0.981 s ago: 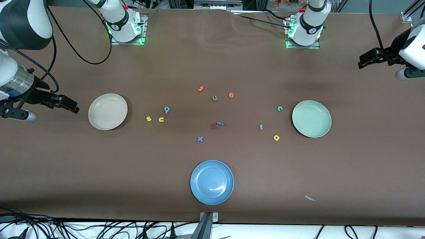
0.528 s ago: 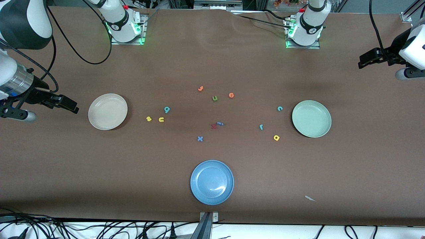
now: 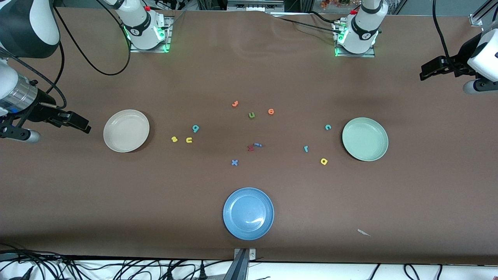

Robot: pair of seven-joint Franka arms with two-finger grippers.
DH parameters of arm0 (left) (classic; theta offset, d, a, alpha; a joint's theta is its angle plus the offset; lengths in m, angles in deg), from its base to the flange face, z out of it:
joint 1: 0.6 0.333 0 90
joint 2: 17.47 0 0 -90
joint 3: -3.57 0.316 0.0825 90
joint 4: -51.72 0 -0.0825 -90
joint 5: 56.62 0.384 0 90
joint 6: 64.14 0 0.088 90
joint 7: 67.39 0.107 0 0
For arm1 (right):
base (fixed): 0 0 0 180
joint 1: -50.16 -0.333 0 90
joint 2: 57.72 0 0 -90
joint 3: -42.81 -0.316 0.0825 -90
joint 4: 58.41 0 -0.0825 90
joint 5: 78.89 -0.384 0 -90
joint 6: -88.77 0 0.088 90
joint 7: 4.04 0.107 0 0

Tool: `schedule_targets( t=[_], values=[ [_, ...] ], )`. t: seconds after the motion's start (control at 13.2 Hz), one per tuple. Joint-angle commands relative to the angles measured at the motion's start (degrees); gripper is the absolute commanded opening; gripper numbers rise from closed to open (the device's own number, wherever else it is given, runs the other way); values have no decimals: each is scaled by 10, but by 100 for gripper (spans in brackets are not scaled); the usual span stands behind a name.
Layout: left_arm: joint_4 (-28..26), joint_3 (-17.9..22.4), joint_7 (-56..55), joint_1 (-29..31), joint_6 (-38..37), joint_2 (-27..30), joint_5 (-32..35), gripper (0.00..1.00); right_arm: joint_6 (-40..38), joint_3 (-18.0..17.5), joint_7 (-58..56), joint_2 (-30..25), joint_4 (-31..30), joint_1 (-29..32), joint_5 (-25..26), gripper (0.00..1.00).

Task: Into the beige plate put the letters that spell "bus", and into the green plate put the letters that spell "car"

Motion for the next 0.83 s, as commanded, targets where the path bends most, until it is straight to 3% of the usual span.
schedule_targets(
  t=[0.0,0.75],
  values=[
    [16,1,0,-1,-5,-7,8,100,1,1,-5,-6,1,2,-12,100],
    [16,1,0,-2,-5,-7,8,100,11,4,-9,-4,1,2,-11,100]
  ],
)
